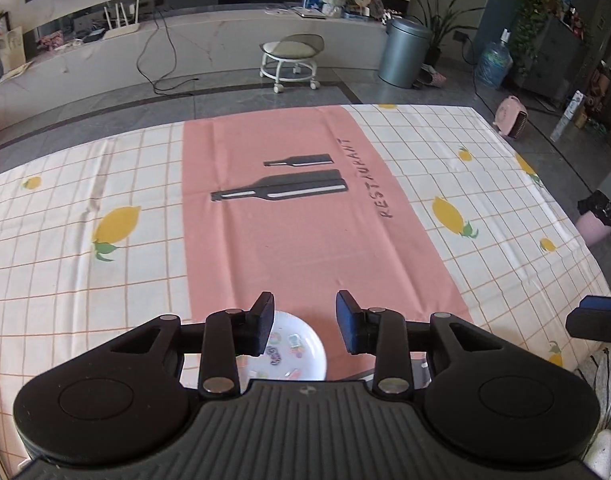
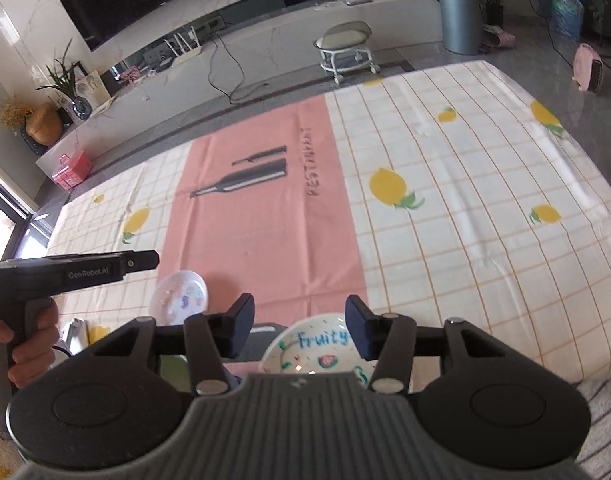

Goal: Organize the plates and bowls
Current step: 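Move both tools to the rim of the small white sticker plate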

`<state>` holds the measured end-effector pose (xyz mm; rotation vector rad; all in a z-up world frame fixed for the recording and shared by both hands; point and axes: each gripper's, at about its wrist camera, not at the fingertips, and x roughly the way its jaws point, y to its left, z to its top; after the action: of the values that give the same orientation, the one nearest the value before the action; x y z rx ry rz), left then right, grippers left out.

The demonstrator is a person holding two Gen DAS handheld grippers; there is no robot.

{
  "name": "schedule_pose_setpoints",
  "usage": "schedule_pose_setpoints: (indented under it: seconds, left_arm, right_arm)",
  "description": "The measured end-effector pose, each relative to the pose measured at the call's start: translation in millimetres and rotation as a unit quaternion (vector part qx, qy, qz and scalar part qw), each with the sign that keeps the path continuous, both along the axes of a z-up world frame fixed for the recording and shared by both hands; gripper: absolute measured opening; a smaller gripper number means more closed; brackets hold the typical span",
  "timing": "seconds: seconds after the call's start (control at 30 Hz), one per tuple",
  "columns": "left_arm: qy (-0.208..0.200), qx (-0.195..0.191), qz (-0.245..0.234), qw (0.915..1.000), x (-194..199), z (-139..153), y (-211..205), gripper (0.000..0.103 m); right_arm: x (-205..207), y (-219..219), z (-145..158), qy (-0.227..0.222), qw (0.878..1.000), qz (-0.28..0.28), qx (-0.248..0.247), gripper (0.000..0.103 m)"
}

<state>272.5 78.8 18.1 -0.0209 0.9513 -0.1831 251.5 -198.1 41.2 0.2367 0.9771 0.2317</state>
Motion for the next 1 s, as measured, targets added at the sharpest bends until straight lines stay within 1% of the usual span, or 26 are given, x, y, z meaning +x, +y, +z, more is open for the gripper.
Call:
schedule_pose_setpoints:
  seconds: [0.07, 0.13, 0.2, 0.27, 0.37, 0.43, 0.53, 0.6, 0.67, 0.73, 0.77, 0.9, 1.0]
  left_arm:
    - [0.001, 0.01, 0.015, 0.9998, 0, 0, 12, 0.04]
    - [0.019, 0.005, 0.026, 0.9995, 2, -7, 26, 0.04]
    - [0.04, -0.004, 0.022, 0.999, 6, -17, 35, 0.04]
    - [0.058, 0.0, 0.024, 0.998, 8, -27, 41, 0.04]
    - [0.079, 0.007, 0.029, 0.9964, 13, -42, 46, 0.04]
    - [0.096, 0.009, 0.029, 0.995, 16, -53, 48, 0.04]
    - [0.119, 0.01, 0.029, 0.9925, 20, -69, 50, 0.04]
    - [0.13, 0.011, 0.018, 0.9913, 19, -76, 49, 0.04]
    - [0.137, 0.022, 0.013, 0.9902, 19, -83, 49, 0.04]
    - [0.147, 0.03, 0.022, 0.9885, 21, -89, 51, 0.04]
    - [0.152, 0.028, 0.024, 0.9877, 22, -91, 52, 0.04]
    - [0.163, 0.001, 0.024, 0.9864, 24, -96, 55, 0.039]
    - [0.162, -0.01, 0.028, 0.9863, 24, -98, 56, 0.034]
  right_arm:
    - [6, 14, 8, -0.012, 1.0, 0.018, -0.001, 0.054]
    - [16, 31, 10, -0.014, 0.999, 0.036, -0.005, 0.054]
    - [26, 48, 8, -0.007, 0.999, 0.053, -0.004, 0.054]
    - [39, 63, 0, 0.012, 0.998, 0.067, 0.003, 0.054]
    - [58, 83, -17, 0.046, 0.996, 0.076, 0.003, 0.054]
    - [70, 99, -33, 0.078, 0.993, 0.092, 0.0, 0.054]
    - [85, 118, -57, 0.117, 0.987, 0.113, 0.014, 0.054]
    - [93, 129, -71, 0.134, 0.984, 0.119, 0.003, 0.053]
    - [100, 139, -85, 0.147, 0.981, 0.128, -0.023, 0.051]
    - [107, 144, -98, 0.162, 0.977, 0.131, -0.041, 0.048]
    - [109, 147, -103, 0.168, 0.976, 0.131, -0.044, 0.046]
    - [115, 158, -118, 0.176, 0.972, 0.146, -0.055, 0.046]
    - [116, 168, -126, 0.174, 0.969, 0.158, -0.075, 0.046]
